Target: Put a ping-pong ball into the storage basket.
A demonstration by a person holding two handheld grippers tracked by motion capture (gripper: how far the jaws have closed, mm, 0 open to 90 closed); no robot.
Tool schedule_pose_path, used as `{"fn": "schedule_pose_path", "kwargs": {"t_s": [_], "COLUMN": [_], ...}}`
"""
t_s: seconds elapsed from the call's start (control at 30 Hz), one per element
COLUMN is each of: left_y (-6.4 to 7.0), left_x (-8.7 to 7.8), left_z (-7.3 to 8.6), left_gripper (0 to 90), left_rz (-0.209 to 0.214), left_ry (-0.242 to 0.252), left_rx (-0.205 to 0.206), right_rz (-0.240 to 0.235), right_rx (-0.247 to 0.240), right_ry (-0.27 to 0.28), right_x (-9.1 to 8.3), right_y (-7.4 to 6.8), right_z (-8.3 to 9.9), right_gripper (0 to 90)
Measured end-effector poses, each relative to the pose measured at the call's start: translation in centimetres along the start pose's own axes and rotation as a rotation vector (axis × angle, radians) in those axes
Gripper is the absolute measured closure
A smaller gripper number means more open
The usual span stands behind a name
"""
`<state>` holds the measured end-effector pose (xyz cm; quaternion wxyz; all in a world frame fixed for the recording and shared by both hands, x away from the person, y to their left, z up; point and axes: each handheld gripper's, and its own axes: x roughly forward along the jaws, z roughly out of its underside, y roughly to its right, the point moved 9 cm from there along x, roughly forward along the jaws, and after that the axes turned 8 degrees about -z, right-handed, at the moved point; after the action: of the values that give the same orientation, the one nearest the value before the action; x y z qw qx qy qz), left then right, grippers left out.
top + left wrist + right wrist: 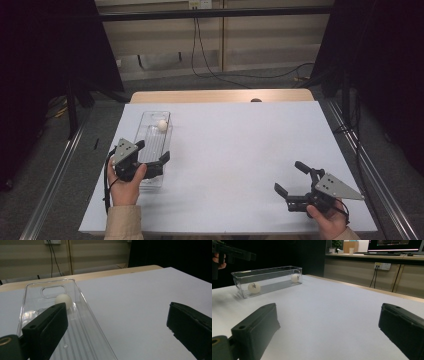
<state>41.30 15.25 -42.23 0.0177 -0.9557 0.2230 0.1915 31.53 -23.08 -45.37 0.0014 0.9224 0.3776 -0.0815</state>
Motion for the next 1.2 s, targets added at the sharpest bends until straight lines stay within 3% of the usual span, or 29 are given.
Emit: {"fn": "schedule_pose_path", "kwargs": {"t_s": [0.27,0.67,1.2], "left_y": [0.1,-0.5,-0.3], "left_x": [-0.3,-1.0,-1.5], "left_z": [0.4,1.2,1.7], "left_gripper": [3.4,3.3,3.3], "left_rz": [0.005,-0.002,0.004], "left_ry": [0.02,0.046,0.07], "left_rx": [0.014,-0.017,0.009], "right_rz": [0.002,0.001,-0.001], "right_rx": [0.0,0.001,0.0], "right_ry": [0.002,0.001,0.0], "right_x": [0.0,0.0,0.0], "right_y": [0.0,0.0,0.0], "right_z": [0.0,0.0,0.0], "right_gripper": [1.8,1.8,1.8]}}
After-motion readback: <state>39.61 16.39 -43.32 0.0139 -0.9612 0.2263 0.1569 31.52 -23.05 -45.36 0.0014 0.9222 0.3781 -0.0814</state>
